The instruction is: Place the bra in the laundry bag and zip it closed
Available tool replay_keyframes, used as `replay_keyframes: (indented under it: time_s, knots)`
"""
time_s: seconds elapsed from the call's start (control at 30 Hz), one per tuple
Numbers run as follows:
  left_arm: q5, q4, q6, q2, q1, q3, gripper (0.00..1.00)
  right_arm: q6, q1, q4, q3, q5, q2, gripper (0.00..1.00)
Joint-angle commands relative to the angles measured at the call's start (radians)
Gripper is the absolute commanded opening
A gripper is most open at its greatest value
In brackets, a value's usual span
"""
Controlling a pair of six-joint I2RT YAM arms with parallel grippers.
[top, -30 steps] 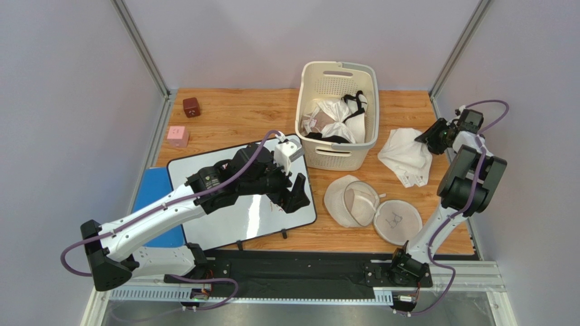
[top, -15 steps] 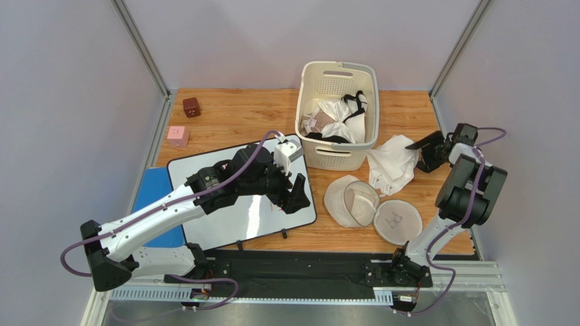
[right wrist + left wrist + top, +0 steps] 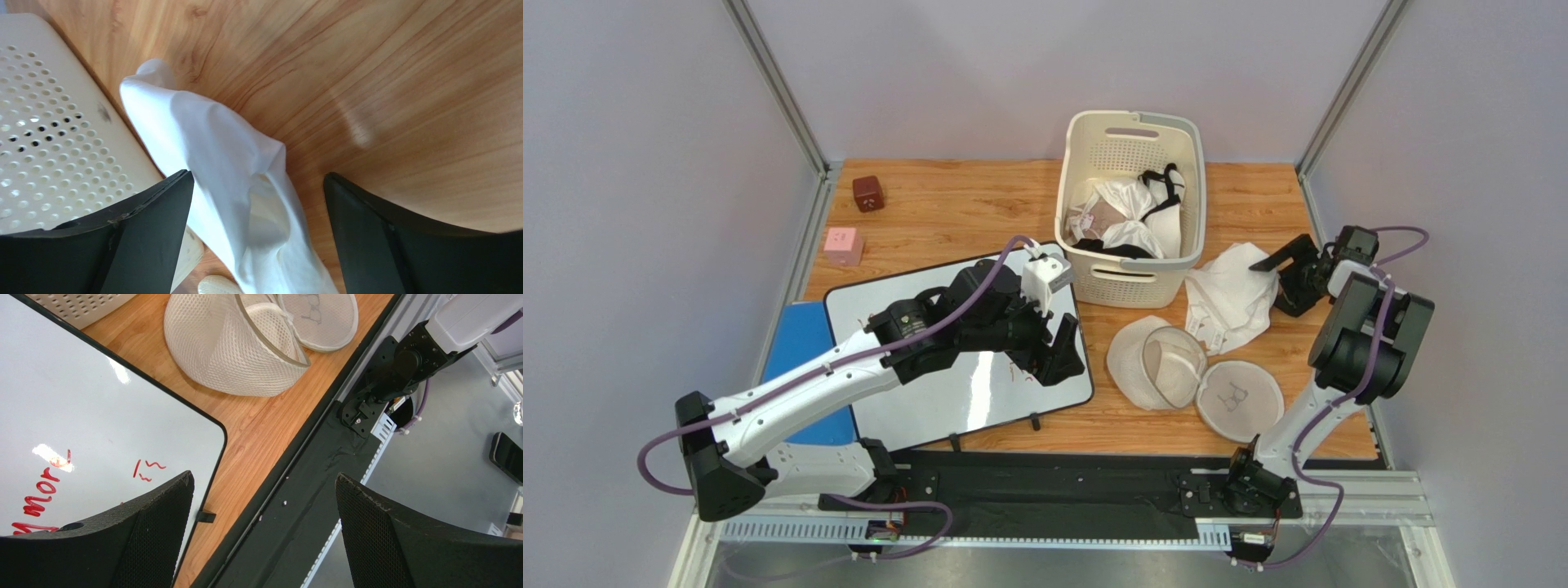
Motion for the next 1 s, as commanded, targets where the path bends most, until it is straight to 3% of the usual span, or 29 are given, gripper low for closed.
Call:
replay_keyframes:
  time_s: [0.0, 0.1, 0.2, 0.23, 0.27, 0.47, 0.7, 0.97]
  knots:
    - [0.021, 0.016, -0.015, 0.018, 0.002, 0.04, 0.9, -0.056, 0.024, 0.052, 0.02, 0.009, 0.051, 0.83]
    - [0.03, 0.015, -0.021, 0.027, 0.002, 0.053, 0.9, -0.025, 0.031, 0.084, 0.014, 0.001, 0.053, 0.75]
    - [0.039, 0.012, -0.021, 0.041, 0.002, 0.081, 0.9, 0.023, 0.029, 0.101, 0.015, -0.019, 0.039, 0.56]
    - [0.041, 0.01, -0.021, 0.047, 0.002, 0.089, 0.9, 0.035, 0.031, 0.1, 0.018, -0.021, 0.031, 0.39]
    - [0.043, 0.004, -0.021, 0.049, 0.002, 0.096, 0.9, 0.055, 0.029, 0.095, 0.024, -0.021, 0.021, 0.31]
    - [0.03, -0.039, -0.044, 0.085, 0.002, 0.182, 0.89, 0.128, 0.031, -0.009, 0.053, -0.022, -0.108, 0.0]
    - [0.058, -0.068, -0.159, 0.168, 0.003, 0.34, 0.89, 0.097, 0.031, -0.199, 0.099, 0.139, -0.4, 0.0]
    - [0.018, -0.066, -0.323, 0.237, 0.003, 0.481, 0.92, 0.153, 0.047, -0.221, 0.155, 0.036, -0.618, 0.0]
